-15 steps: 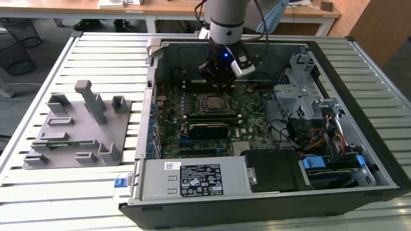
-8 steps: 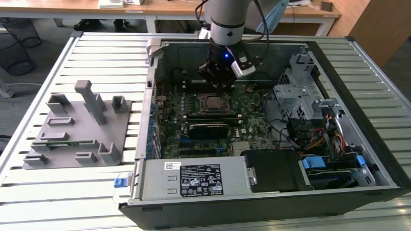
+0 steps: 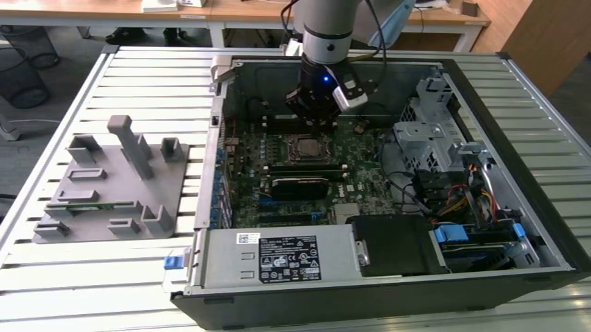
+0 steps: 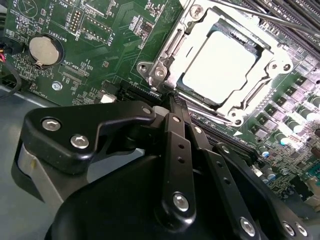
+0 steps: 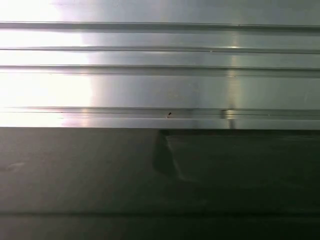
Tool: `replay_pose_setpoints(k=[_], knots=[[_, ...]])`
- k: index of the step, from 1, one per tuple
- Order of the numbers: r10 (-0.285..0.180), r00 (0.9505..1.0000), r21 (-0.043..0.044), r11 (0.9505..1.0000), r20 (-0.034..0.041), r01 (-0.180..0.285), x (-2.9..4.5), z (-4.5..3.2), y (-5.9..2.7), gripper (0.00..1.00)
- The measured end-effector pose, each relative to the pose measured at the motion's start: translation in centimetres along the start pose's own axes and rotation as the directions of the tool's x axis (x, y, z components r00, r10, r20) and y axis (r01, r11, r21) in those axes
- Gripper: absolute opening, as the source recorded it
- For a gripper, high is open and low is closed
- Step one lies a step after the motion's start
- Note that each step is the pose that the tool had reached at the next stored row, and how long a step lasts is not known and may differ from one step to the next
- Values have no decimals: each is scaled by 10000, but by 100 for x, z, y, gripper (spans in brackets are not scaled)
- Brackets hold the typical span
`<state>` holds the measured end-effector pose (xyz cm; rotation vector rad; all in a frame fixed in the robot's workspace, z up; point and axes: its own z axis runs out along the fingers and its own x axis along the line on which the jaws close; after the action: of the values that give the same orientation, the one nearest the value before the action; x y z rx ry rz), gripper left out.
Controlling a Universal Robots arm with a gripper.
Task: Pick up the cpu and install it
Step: 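Install the first cpu locking lever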
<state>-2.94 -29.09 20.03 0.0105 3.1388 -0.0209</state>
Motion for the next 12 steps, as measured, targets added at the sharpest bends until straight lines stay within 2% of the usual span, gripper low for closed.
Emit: replay_pose_setpoints(k=[12], knots=[[0, 10000, 23, 10000, -23, 0, -10, 19, 0, 11]])
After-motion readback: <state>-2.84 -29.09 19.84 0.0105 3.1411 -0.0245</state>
